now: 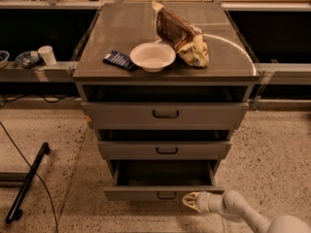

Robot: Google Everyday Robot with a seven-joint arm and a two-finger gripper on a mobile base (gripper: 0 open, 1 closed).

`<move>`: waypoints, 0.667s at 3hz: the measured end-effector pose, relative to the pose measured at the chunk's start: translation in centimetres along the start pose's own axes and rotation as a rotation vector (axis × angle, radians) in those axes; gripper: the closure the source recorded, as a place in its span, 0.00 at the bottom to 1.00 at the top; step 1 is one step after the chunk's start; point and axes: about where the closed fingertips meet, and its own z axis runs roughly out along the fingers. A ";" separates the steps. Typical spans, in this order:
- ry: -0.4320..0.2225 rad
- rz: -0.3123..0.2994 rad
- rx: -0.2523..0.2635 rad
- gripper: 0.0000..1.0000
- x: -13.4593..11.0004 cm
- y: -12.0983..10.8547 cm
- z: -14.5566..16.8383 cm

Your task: Close bottom drawer

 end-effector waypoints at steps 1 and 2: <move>0.029 -0.001 0.024 0.62 0.5 -1.1 0.4; 0.116 -0.045 0.004 0.41 0.4 -1.2 1.8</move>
Offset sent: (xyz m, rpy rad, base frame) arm 0.0218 0.0233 -0.0285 -0.3053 -0.0073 -0.0045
